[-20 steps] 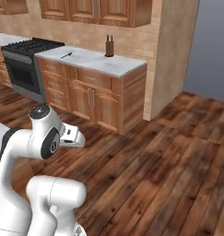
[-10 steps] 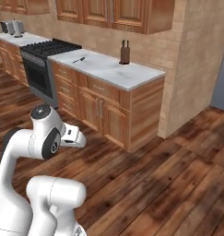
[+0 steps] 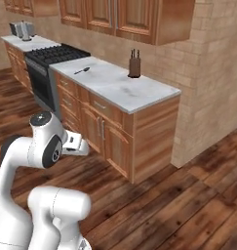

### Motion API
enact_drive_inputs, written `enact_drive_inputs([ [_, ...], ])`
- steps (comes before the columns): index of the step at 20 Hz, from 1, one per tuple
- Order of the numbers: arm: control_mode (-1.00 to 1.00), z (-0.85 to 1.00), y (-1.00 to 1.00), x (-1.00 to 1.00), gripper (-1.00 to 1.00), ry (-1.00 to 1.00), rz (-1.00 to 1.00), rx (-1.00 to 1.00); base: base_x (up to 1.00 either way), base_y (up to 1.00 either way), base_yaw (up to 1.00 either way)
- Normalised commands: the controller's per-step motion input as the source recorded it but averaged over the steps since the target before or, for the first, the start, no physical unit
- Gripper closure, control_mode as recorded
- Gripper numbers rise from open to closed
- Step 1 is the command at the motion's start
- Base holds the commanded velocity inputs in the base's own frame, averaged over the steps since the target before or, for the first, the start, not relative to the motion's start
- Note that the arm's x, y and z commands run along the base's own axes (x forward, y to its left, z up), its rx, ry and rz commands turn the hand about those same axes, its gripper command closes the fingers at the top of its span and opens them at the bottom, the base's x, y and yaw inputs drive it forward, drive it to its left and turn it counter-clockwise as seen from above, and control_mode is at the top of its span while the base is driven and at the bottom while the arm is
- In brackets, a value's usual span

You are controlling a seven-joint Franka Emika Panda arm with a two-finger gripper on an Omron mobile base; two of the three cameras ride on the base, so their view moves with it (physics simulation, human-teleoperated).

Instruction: Take the fork and place it on the left side of the plate. Then take the spoon and place it on the right side of the plate. Make sure they're directly next to the plate.

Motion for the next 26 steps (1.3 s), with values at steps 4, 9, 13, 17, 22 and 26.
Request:
enact_drive_inputs([
  [4,1.0,0.0,0.0,0.0,-1.0,0.0,0.0,0.0,1.0,-0.21,0.13],
  [9,1.0,0.0,0.0,0.0,-1.0,0.0,0.0,0.0,1.0,0.2,0.0],
  [13,1.0,0.0,0.0,0.0,-1.0,0.0,0.0,0.0,1.0,0.72,-0.13],
  [17,1.0,0.0,0.0,0.0,-1.0,0.0,0.0,0.0,1.0,0.95,-0.2],
  [22,1.0,0.0,0.0,0.0,-1.0,0.0,0.0,0.0,0.93,1.0,-0.26],
  [26,1.0,0.0,0.0,0.0,-1.0,0.0,0.0,0.0,0.82,1.0,-0.29],
])
